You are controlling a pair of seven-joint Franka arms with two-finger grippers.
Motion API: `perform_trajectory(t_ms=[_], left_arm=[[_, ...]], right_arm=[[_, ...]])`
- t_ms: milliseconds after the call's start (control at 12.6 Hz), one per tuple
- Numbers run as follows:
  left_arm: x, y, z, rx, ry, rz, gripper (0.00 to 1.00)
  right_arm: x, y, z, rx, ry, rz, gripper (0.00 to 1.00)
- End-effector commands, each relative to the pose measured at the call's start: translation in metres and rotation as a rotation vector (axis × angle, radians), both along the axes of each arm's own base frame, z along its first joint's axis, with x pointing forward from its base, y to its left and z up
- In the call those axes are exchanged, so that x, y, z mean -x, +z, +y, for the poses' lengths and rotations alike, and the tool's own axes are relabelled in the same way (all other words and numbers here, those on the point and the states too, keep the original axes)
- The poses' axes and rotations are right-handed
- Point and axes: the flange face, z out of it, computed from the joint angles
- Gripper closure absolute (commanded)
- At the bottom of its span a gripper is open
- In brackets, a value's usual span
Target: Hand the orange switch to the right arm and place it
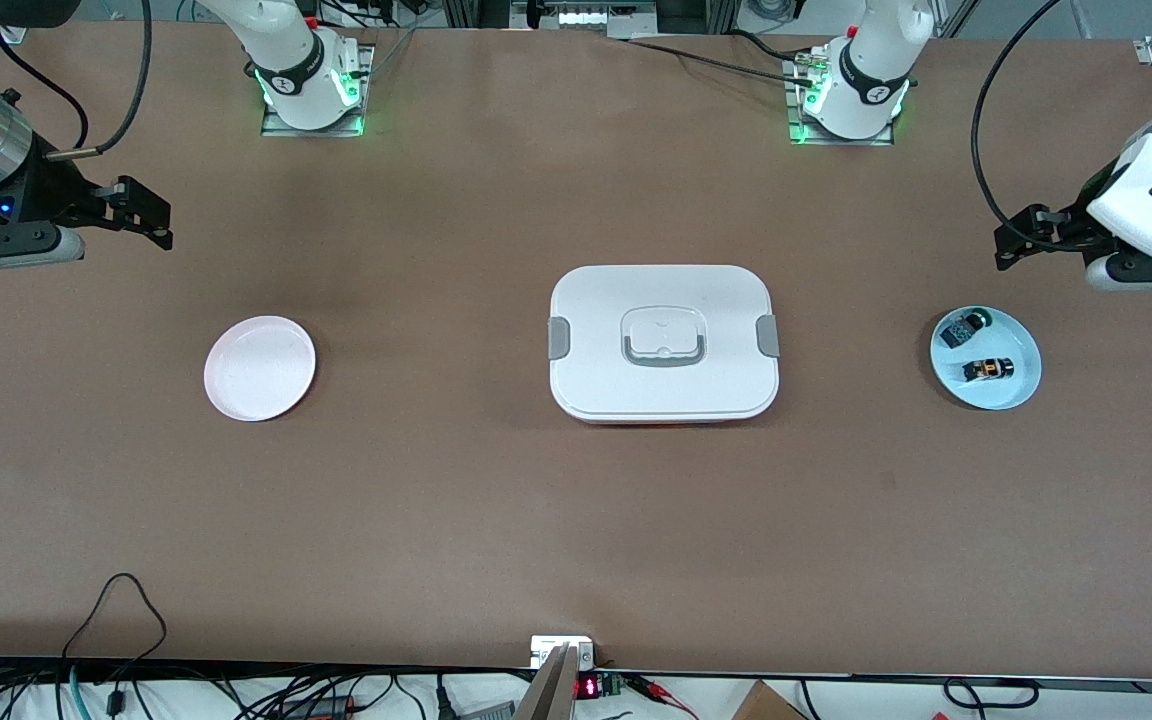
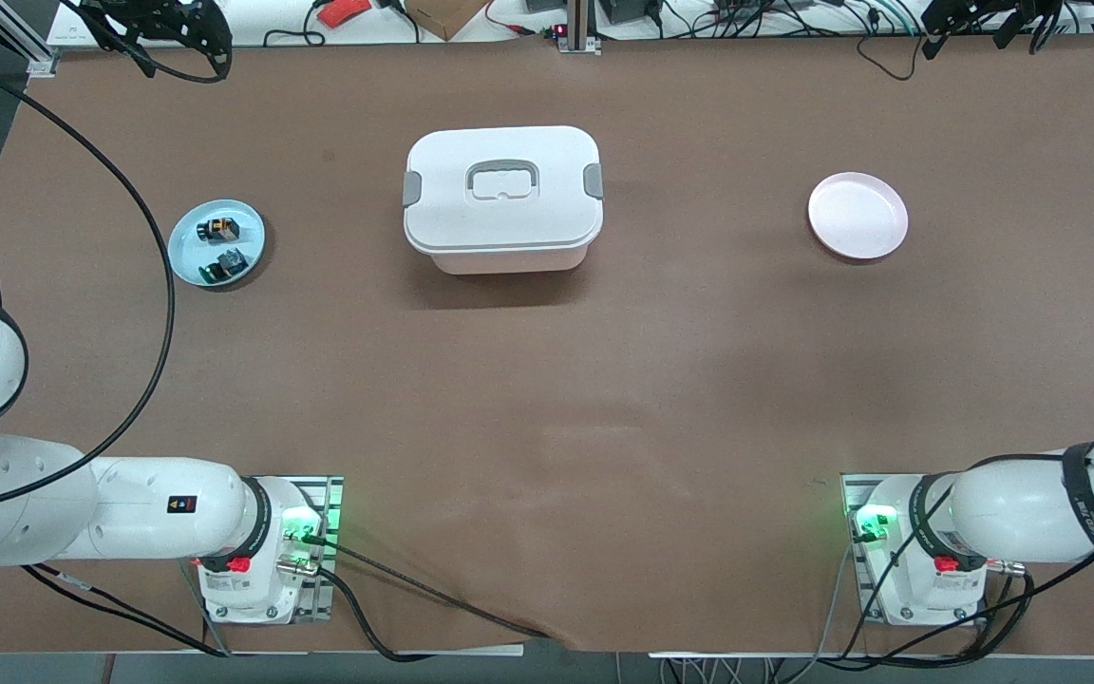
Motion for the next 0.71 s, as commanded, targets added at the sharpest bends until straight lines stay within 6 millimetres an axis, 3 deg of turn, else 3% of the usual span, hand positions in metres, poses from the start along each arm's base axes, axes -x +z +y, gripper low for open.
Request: perform_trajectory(t_ms=[0, 633], left_arm=[[-0.004, 0.004, 0.000, 0.015, 0.007, 0.009, 0.00], [-0.008, -0.049, 0.007, 0.010, 0.028, 0.206, 0.00]], right_arm=[[-0.002, 0.005, 0.000, -0.004, -0.012, -0.002, 0.00], [-0.002, 0.005, 0.001, -0.002, -0.010, -0.002, 0.00]])
